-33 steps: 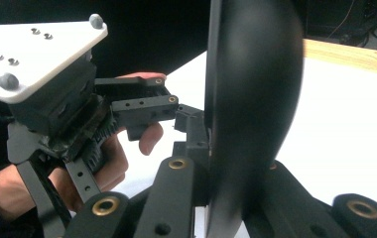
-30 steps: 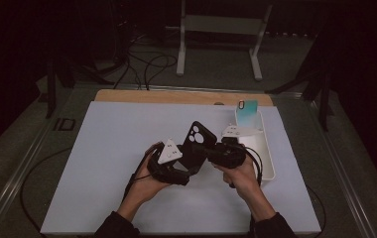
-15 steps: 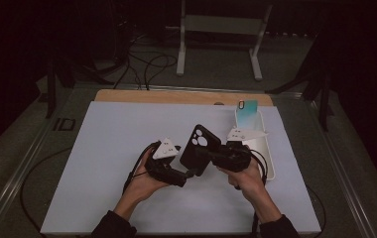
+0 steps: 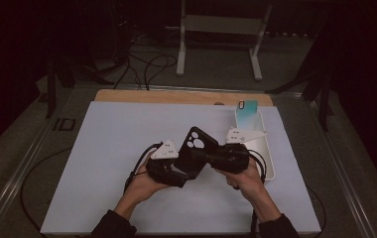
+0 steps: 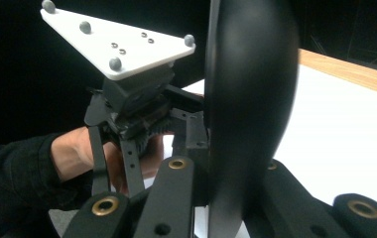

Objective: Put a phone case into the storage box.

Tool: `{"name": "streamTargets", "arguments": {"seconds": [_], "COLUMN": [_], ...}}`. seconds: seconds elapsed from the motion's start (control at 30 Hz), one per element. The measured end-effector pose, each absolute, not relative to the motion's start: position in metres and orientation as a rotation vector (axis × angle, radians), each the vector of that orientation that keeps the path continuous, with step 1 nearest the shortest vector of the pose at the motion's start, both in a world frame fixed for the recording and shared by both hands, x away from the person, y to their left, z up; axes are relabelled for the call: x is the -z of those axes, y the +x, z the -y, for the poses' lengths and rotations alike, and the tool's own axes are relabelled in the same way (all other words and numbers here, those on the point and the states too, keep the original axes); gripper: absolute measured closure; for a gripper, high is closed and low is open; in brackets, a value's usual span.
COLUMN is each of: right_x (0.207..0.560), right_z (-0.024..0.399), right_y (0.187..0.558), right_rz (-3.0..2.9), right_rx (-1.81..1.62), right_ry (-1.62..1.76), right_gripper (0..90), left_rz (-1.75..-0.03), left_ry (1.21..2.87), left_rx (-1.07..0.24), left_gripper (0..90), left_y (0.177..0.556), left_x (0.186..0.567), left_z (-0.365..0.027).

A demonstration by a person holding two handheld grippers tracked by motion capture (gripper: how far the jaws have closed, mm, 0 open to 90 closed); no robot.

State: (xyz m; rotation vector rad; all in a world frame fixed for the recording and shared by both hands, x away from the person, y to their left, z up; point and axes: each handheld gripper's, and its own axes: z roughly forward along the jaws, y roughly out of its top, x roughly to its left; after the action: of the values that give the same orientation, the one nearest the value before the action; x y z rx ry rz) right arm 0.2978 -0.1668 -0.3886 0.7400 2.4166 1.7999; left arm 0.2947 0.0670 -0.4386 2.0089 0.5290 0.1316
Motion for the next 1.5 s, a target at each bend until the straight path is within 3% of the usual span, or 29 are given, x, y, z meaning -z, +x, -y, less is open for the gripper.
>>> {"name": "streamTargets", "arguments": {"seconds": [0.13,0.17,0.27,0.3,0.37,0.57,0.63,0.8,0.9,1.5], "right_x": [0.388,0.388,0.388,0.387,0.387,0.387,0.387,0.388,0.388,0.368], "right_z": [0.168,0.175,0.176,0.176,0.176,0.174,0.173,0.17,0.171,0.175], "right_y": [0.298,0.3,0.3,0.299,0.3,0.301,0.302,0.302,0.303,0.301], "right_rz": [-2.414,-2.411,-2.407,-2.403,-2.396,-2.378,-2.379,-2.36,-2.339,-2.148], "right_rx": [-1.791,-1.785,-1.774,-1.739,-1.709,-1.697,-1.705,-1.644,-1.628,-1.619], "right_ry": [0.745,0.755,0.747,0.744,0.744,0.773,0.771,0.823,0.876,1.075], "right_gripper": [85.8,83.8,81.3,77.5,67.3,44.8,41.7,20.4,13.6,14.4], "left_rz": [-0.52,-0.515,-0.507,-0.505,-0.497,-0.472,-0.469,-0.48,-0.505,-0.543], "left_ry": [1.973,1.976,1.984,1.984,1.984,1.978,1.978,1.98,1.978,2.001], "left_rx": [-0.122,-0.126,-0.13,-0.135,-0.131,-0.1,-0.102,-0.128,-0.146,-0.192], "left_gripper": [34.9,46.9,55.0,55.0,65.7,79.3,79.6,80.2,80.4,80.5], "left_y": [0.295,0.294,0.294,0.294,0.294,0.292,0.291,0.291,0.293,0.292], "left_x": [0.438,0.438,0.438,0.439,0.44,0.439,0.439,0.438,0.437,0.442], "left_z": [-0.072,-0.072,-0.072,-0.072,-0.073,-0.071,-0.07,-0.071,-0.073,-0.068]}}
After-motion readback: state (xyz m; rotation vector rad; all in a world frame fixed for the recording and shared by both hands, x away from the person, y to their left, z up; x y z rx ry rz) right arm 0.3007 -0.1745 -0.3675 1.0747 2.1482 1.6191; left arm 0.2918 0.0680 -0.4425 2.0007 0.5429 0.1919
